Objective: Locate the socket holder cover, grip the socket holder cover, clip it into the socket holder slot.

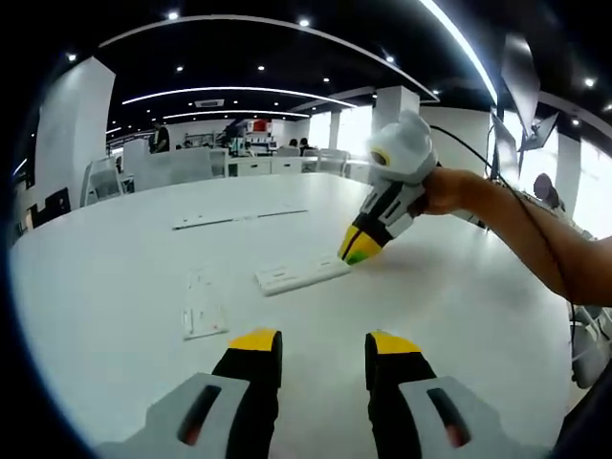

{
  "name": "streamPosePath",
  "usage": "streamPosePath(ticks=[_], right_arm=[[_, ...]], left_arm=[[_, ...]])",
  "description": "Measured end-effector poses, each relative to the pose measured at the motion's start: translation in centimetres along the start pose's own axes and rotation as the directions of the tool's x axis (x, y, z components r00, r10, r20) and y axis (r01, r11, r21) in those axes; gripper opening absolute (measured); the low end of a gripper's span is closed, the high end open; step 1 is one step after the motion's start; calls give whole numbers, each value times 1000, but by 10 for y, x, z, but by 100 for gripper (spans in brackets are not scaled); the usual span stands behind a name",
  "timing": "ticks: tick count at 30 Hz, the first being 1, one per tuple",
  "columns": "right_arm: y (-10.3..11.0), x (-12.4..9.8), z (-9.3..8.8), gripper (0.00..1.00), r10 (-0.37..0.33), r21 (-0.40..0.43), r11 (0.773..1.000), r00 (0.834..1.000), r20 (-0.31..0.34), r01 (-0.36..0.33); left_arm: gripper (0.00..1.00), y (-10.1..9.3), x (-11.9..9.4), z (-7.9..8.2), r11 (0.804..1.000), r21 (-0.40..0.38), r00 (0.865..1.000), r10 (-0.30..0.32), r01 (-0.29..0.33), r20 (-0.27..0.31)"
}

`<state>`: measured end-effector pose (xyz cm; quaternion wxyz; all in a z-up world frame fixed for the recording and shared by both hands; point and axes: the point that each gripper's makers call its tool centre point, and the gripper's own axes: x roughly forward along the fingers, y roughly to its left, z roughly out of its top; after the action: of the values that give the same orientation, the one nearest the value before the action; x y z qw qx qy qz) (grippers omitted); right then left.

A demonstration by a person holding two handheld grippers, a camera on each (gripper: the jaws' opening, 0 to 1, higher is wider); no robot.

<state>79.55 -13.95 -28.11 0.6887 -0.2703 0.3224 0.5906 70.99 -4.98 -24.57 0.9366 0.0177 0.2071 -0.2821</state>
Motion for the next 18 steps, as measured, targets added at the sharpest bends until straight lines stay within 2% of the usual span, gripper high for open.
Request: streamPosePath(ticks=[6, 11, 18], right_arm=[[-1, 0, 0, 3, -37, 56, 998, 999, 25, 35], [0, 0, 0, 3, -42, 68, 997, 999, 30, 40], [0, -1, 0, 3, -58, 29, 998, 998, 26, 57]], left_arm=[[35, -3, 0, 1, 1000, 1, 1000, 0, 0, 1], [35, -5, -4, 3, 1000, 6, 1000, 5, -5, -2], [35, -5, -14, 3, 999, 1, 999, 45, -45, -6]])
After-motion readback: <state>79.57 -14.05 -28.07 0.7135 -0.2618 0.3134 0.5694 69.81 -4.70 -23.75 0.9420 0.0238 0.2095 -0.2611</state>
